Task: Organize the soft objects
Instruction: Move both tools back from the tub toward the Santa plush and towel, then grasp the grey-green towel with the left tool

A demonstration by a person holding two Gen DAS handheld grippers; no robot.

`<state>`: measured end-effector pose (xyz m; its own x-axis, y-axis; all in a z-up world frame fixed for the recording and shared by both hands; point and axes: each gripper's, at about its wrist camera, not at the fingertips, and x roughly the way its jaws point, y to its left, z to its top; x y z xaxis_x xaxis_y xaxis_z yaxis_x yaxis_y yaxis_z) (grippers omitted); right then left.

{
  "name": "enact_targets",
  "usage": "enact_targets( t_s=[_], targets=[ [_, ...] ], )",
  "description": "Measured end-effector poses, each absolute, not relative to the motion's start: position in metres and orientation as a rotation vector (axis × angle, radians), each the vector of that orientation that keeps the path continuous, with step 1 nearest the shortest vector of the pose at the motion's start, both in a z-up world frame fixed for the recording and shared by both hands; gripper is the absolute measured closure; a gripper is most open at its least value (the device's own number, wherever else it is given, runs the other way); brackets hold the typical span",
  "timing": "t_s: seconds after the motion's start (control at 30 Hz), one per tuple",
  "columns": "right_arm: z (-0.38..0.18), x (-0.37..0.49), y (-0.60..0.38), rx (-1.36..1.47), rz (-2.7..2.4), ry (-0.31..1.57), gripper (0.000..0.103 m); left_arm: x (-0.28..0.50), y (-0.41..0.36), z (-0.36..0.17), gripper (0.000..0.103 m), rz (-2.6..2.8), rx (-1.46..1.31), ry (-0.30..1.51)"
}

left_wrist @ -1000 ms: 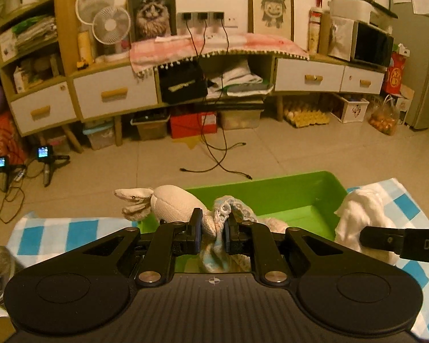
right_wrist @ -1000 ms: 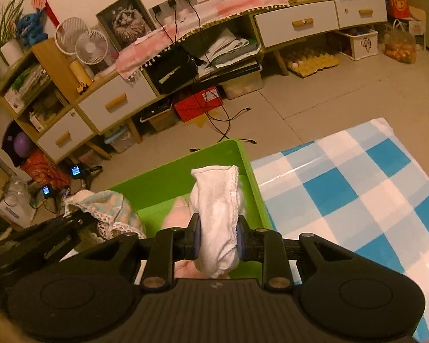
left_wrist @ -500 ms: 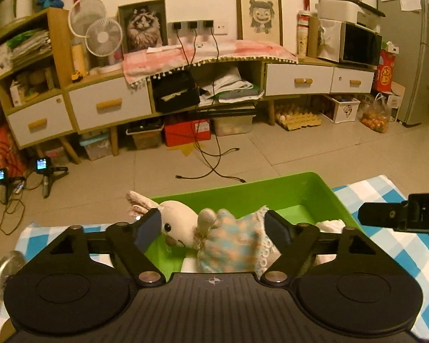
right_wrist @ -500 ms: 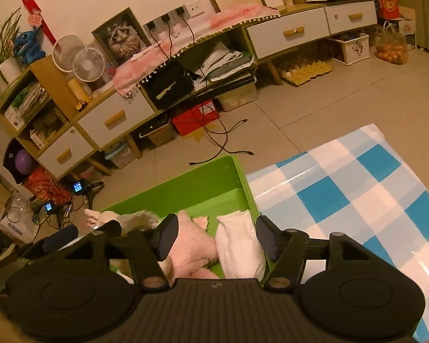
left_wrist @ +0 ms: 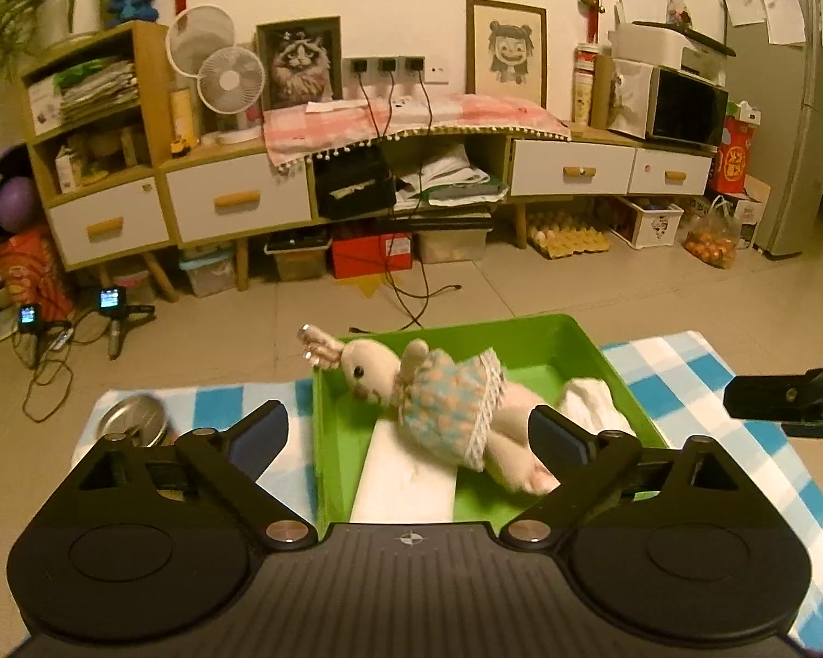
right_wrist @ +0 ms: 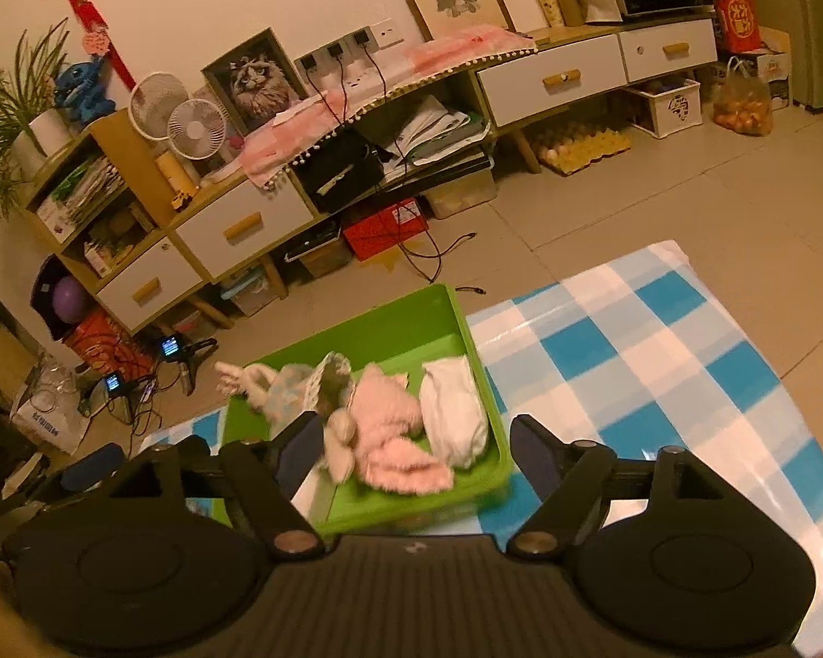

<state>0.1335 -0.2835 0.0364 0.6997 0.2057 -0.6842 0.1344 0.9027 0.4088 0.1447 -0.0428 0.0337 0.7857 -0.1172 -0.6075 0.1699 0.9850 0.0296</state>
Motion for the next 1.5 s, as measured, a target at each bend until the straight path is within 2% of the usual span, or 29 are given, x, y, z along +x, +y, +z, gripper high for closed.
enact_targets(
  t_s=[0.17, 0.67, 1.07, 1.5],
  targets=[
    [0.042, 0.102, -0.285, 0.437, 0.058, 0.802, 0.038, 0.112, -0.032, 0.036, 0.006, -0.169, 0.076, 0.636],
    [0.021, 0.038, -0.274, 0.371, 0.068, 0.848, 0.033, 0.039, -0.008, 0.003, 0.005, -0.202, 0.042, 0.696],
    [-0.034, 0.001, -0.268, 0.256, 0.057, 0.891, 0.031, -0.014, -0.016, -0.061, 0.005, -0.317, 0.115, 0.742],
    [-0.074, -0.033, -0.256, 0.058, 0.136, 0.798, 0.031, -0.034, -0.029, -0.104, 0.005, -0.405, 0.047, 0.712]
  ],
)
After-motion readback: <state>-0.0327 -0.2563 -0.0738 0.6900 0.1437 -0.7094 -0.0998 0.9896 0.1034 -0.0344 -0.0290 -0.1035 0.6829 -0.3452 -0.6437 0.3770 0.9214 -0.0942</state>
